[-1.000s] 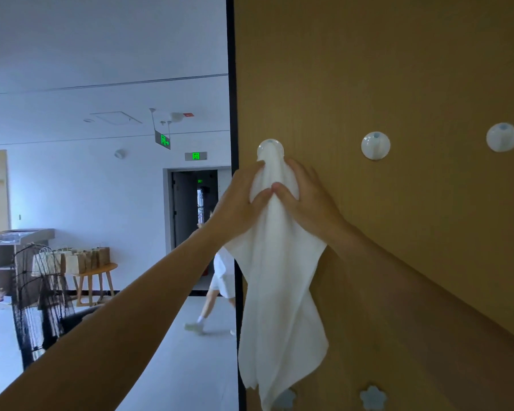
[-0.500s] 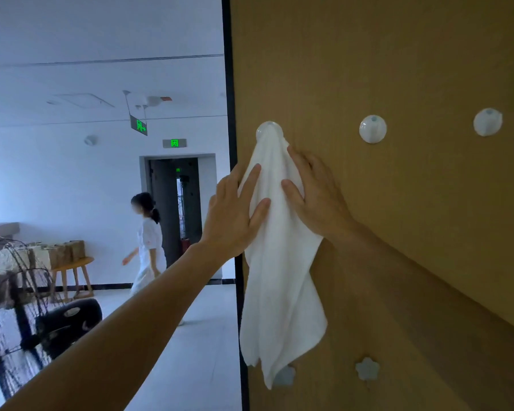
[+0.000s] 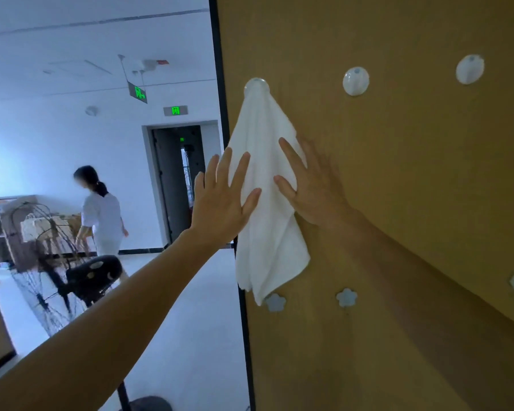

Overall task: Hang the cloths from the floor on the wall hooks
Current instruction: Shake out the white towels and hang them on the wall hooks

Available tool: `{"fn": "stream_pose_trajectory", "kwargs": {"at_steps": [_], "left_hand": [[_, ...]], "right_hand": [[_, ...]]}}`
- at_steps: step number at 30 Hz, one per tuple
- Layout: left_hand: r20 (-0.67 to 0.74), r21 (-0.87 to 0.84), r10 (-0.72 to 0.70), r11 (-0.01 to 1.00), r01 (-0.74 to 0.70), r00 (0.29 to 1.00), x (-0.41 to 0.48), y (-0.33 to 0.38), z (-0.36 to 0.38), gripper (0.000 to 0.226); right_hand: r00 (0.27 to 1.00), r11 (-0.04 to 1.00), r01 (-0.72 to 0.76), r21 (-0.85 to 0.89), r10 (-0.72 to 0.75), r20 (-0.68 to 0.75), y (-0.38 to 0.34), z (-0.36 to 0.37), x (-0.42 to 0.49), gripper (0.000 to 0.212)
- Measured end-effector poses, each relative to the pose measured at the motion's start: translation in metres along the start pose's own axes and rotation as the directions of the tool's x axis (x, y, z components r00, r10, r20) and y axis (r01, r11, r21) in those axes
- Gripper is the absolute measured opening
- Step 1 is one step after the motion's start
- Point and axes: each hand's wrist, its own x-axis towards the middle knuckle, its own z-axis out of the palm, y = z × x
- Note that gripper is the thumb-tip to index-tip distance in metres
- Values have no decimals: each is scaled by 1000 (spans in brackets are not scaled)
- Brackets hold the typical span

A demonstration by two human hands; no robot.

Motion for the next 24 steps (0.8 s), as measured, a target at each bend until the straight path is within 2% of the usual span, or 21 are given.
{"fn": "stream_pose_trajectory", "kwargs": {"at_steps": [3,6,9,13,18,24], "left_hand": [[78,99,-77,993,69,994,-27,12,-14,70],[92,209,-133,972,112,987,-62,25,-32,67],[114,330,-171,935,125,979,-101,34,-58,65],[187,469,-305,863,188,934,-152,43,-107,67],[227,641,-485,727,246,844,-209,43,-192,74],[147,815,-667,501,293,731,-279,18,-296,78]], "right_hand": [[998,999,47,1,-47,29,-3,-3,-22,68],[992,994,112,-2,-112,51,-8,-4,-46,67],[979,981,174,81,-182,97,-22,-3,-73,67],[958,947,238,216,-265,107,-69,-2,-109,70],[917,877,328,352,-385,105,-148,-6,-137,70],[835,739,455,498,-548,50,-268,-28,-165,64]]}}
